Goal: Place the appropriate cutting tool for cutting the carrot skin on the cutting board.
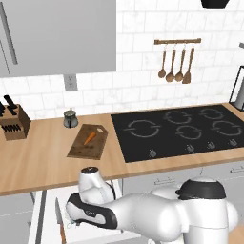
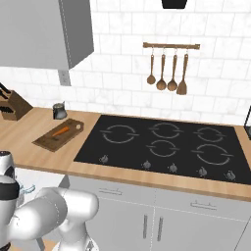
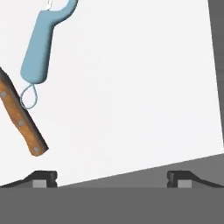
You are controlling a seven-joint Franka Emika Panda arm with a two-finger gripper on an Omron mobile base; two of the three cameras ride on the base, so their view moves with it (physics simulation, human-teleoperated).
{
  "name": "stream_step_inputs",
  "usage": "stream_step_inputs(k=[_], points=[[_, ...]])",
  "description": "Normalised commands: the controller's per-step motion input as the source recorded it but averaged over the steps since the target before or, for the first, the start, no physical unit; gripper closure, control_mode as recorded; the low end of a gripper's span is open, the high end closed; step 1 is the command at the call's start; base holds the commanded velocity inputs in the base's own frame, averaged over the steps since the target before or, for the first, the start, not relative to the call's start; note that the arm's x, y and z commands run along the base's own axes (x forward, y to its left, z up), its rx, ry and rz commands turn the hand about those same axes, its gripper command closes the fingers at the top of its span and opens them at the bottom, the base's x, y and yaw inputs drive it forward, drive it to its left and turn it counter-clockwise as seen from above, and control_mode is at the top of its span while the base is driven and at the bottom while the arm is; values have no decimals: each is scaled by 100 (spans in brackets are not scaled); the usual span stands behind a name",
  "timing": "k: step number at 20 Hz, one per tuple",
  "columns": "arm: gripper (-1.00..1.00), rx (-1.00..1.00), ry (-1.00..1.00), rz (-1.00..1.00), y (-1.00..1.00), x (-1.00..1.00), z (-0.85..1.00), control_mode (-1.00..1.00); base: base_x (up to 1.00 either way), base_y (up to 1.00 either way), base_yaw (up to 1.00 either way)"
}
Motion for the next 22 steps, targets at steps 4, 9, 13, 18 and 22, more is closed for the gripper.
stream_step_inputs(k=[4,9,13,18,22], points=[[-100,-10,0,-11,0,57,0,-100,0,0,0],[-100,-5,-2,-4,13,39,-19,-100,0,0,0],[-100,0,-4,0,26,34,-13,-100,0,0,0],[-100,0,-8,0,16,18,-11,-100,0,0,0],[-100,0,-3,0,6,4,-23,-100,0,0,0]])
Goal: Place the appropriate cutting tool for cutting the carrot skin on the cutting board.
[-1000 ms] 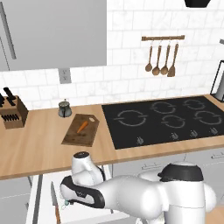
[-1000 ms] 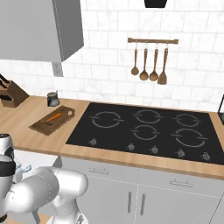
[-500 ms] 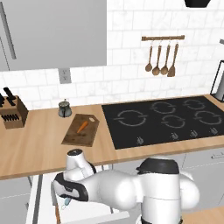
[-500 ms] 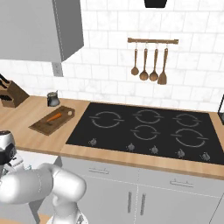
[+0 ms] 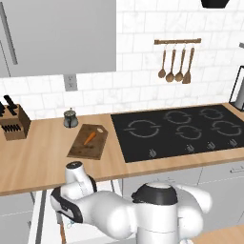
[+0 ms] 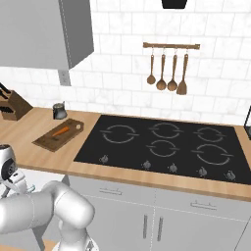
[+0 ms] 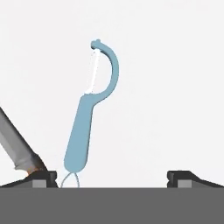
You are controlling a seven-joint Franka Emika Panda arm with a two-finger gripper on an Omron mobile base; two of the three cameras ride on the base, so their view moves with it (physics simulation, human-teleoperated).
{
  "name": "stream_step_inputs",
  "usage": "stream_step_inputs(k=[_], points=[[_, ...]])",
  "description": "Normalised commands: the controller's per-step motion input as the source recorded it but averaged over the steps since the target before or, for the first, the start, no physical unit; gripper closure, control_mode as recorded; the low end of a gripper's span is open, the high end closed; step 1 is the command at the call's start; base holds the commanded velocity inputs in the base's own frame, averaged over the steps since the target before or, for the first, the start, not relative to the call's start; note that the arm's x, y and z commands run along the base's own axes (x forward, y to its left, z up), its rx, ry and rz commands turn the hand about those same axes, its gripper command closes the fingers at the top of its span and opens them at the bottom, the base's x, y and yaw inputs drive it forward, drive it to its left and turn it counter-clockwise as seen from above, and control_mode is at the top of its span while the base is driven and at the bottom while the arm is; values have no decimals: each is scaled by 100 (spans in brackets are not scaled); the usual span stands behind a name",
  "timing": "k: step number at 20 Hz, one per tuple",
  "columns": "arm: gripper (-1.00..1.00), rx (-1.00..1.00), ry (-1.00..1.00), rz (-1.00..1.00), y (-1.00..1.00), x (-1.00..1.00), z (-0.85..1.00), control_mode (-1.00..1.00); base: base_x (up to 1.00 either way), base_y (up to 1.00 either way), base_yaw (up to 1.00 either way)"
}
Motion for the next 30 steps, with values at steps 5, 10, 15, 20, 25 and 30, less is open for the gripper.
stream_step_inputs(k=[5,10,15,20,25,30], points=[[-100,0,0,0,5,4,-33,-100,0,0,0],[-100,0,0,0,2,21,-22,-100,0,0,0],[-100,0,0,0,1,12,-30,-100,0,0,0],[-100,0,0,0,19,11,-32,-100,0,0,0],[-100,0,0,0,14,11,-15,-100,0,0,0],[100,0,0,0,2,-7,-45,-100,0,0,0]])
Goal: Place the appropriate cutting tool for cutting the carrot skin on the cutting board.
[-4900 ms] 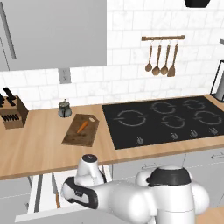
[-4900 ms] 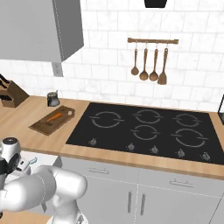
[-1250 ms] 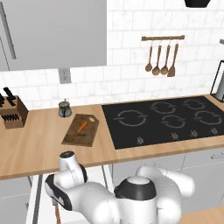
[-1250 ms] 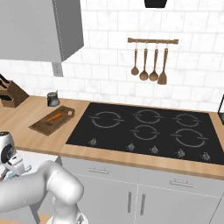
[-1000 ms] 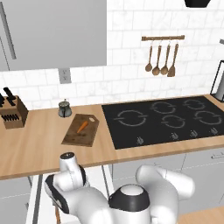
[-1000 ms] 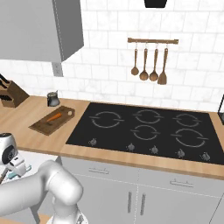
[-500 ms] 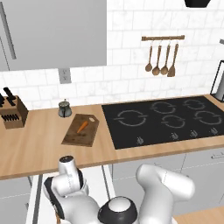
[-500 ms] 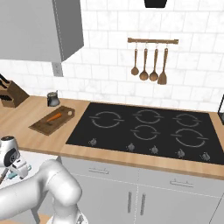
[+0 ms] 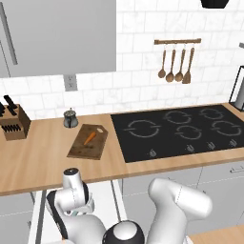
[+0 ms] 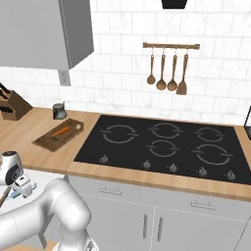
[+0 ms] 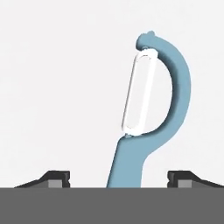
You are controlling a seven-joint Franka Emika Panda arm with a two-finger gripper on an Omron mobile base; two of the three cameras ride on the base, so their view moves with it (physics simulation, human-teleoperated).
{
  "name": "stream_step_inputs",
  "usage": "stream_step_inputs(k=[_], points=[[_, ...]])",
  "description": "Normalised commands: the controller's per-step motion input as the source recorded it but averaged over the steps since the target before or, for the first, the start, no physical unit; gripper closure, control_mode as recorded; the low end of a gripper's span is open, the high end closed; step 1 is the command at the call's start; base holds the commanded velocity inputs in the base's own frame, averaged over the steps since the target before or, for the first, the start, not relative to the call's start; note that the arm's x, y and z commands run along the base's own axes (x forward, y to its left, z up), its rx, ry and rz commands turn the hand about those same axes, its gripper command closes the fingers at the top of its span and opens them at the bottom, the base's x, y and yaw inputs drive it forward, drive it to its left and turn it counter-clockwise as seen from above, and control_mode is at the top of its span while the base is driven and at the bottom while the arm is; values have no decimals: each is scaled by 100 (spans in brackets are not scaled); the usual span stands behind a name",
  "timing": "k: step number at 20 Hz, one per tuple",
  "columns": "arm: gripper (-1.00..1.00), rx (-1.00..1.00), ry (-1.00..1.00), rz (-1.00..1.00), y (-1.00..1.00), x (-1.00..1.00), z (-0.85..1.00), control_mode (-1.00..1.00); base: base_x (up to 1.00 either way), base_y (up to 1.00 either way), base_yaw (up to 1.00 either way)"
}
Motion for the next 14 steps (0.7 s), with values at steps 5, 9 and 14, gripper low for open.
stream_step_inputs(k=[5,9,14], points=[[100,0,0,-1,0,-54,-68,-100,0,0,0],[100,0,0,-5,-2,-19,-34,-100,0,0,0],[100,0,0,-9,-2,-6,-1,-100,0,0,0]])
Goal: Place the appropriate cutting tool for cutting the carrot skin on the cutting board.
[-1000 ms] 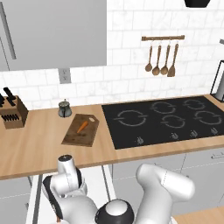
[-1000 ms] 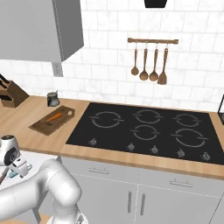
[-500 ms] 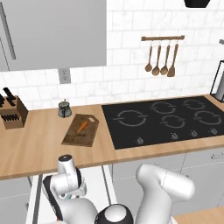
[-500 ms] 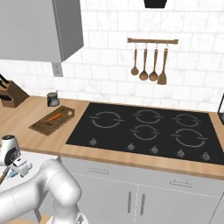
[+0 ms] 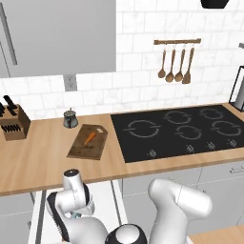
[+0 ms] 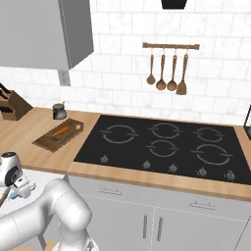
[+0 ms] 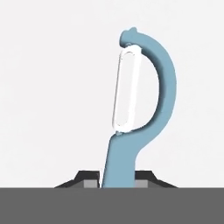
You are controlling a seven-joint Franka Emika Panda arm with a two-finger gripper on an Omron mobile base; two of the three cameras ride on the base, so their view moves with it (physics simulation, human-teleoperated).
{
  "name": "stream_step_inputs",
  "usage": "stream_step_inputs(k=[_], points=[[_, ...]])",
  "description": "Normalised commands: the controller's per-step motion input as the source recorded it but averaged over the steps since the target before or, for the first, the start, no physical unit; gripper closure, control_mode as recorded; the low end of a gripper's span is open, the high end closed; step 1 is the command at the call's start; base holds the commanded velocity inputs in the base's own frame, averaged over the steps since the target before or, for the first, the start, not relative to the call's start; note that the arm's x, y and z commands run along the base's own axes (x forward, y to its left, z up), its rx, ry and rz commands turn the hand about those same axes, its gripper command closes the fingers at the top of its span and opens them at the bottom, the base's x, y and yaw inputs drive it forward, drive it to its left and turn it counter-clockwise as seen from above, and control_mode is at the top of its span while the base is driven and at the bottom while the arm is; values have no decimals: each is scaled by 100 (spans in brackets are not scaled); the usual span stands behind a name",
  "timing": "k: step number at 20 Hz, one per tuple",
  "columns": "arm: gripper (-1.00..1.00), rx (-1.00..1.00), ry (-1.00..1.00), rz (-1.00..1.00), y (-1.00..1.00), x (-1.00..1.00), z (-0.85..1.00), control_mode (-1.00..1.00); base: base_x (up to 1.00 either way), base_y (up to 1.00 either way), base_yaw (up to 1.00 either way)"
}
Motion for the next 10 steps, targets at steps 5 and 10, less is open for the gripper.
stream_step_inputs(k=[5,10], points=[[100,0,0,-9,-4,-22,31,-100,0,0,0],[100,4,5,-1,-6,-91,100,-100,0,0,0]])
